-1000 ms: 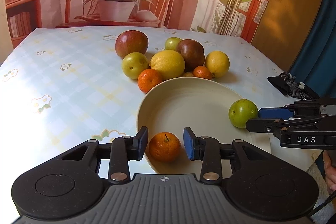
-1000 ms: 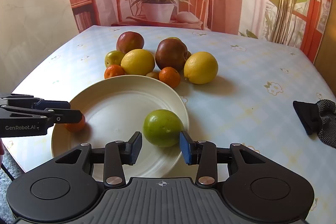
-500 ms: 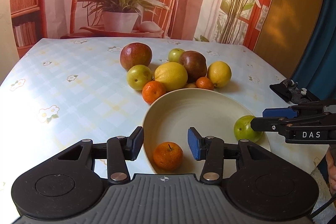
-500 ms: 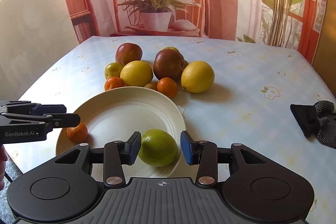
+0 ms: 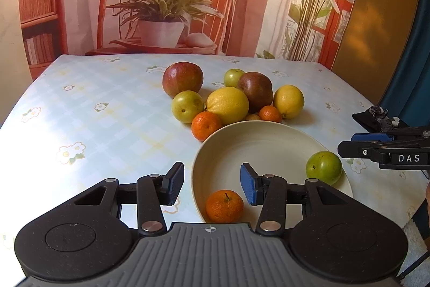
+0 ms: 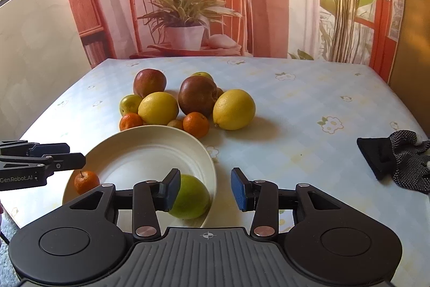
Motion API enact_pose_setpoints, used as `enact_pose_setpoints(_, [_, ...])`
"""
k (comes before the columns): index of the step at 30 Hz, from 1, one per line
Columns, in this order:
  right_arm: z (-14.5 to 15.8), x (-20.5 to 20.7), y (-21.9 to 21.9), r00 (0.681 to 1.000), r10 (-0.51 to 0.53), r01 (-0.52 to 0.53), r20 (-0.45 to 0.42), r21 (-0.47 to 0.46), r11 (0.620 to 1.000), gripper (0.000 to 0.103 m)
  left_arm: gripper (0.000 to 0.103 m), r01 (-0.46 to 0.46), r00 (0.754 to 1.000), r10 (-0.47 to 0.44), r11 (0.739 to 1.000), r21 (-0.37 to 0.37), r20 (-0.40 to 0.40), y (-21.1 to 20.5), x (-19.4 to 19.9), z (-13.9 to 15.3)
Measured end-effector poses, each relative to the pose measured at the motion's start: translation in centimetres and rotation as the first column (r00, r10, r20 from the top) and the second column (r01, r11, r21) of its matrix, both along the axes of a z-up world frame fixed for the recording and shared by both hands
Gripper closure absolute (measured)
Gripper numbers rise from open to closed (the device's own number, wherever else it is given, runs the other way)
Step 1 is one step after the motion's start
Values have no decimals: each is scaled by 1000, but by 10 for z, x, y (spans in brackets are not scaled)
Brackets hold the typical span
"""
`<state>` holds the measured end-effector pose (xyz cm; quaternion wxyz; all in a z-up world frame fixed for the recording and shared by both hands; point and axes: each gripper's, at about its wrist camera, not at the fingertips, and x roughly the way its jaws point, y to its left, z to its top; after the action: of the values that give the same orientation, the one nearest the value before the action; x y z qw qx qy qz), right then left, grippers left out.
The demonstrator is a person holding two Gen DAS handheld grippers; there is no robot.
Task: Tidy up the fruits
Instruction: 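Move the right gripper to the yellow grapefruit and close on it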
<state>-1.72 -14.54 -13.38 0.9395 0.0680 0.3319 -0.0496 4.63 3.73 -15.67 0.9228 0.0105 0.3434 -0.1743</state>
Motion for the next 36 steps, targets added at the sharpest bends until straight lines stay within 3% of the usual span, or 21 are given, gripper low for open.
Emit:
enact_pose_setpoints(11, [9, 17, -17, 1000, 5, -5, 14, -21, 1000, 64, 54, -33, 998, 32, 999, 33, 46, 5, 18, 20])
enact_pose_setpoints(21, [18, 61, -27, 997, 77, -77, -1, -108, 991, 64, 54, -50, 997, 50, 999, 5, 66, 3, 55, 40])
enact_pose_setpoints(36, [4, 104, -42, 994, 102, -105, -32, -93, 990, 61, 55, -33, 999, 33, 999, -3, -1, -14, 111, 25])
